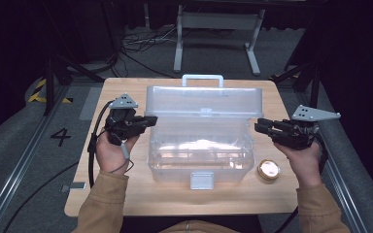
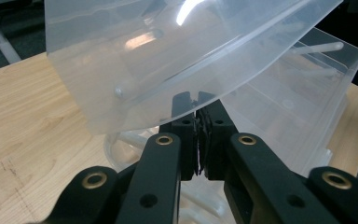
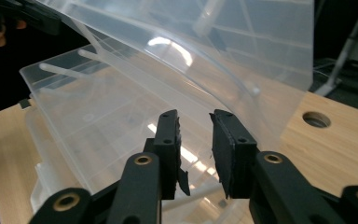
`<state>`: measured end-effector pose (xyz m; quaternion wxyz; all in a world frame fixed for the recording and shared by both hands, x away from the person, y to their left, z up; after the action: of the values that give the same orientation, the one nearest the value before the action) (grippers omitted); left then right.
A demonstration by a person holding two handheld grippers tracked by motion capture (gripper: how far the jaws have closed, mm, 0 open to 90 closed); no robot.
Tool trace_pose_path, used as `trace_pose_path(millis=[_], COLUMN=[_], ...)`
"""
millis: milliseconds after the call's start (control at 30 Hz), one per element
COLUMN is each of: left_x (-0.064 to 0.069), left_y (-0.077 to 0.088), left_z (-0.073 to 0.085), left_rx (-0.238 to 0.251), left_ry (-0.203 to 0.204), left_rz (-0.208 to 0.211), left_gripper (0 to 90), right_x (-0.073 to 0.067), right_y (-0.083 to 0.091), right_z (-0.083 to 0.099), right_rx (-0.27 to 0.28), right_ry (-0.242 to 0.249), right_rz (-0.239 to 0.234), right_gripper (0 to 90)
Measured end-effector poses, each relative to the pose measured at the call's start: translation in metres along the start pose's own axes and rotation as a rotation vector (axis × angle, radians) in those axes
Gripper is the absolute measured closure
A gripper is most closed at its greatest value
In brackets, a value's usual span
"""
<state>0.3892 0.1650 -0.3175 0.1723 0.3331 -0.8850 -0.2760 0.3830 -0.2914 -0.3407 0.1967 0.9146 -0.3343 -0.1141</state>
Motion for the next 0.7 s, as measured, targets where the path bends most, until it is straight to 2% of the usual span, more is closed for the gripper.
trace_pose_path(millis=[167,233,367,500,600,700], left_x=[-0.004,-0.004,-0.005,-0.007,-0.009,-0.01], left_y=[-0.002,-0.003,-0.005,-0.006,-0.007,-0.007], left_z=[-0.003,-0.004,-0.007,-0.01,-0.012,-0.014], left_rx=[0.002,0.004,0.007,0.014,0.021,0.025], left_ry=[-0.001,-0.004,-0.011,-0.014,-0.015,-0.022], left_rz=[0.015,0.01,0.008,0.008,0.006,0.001], left_gripper=[86.0,85.8,85.2,84.3,84.3,84.3], right_x=[-0.001,-0.001,0.0,-0.004,-0.006,-0.01], right_y=[0.008,0.01,0.012,0.008,0.007,0.005], right_z=[0.002,0.004,0.009,0.013,0.014,0.011], right_rx=[0.015,0.034,0.032,0.026,0.026,0.041], right_ry=[-0.007,-0.004,-0.025,-0.047,-0.066,-0.087], right_rz=[0.048,0.083,0.136,0.161,0.155,0.2], right_gripper=[63.5,57.3,57.1,58.8,58.9,57.3])
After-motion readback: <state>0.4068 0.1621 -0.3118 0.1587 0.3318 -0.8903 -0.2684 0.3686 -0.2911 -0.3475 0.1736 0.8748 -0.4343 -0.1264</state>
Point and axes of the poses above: each handheld gripper's, and its own axes: y roughly backward along the jaws, z roughly out of its underside, x roughly to its right, the point moved 1 cm from there along -y, roughly forward along the jaws, and after that the axes turned 4 degrees about -x, right-handed, at the moved point
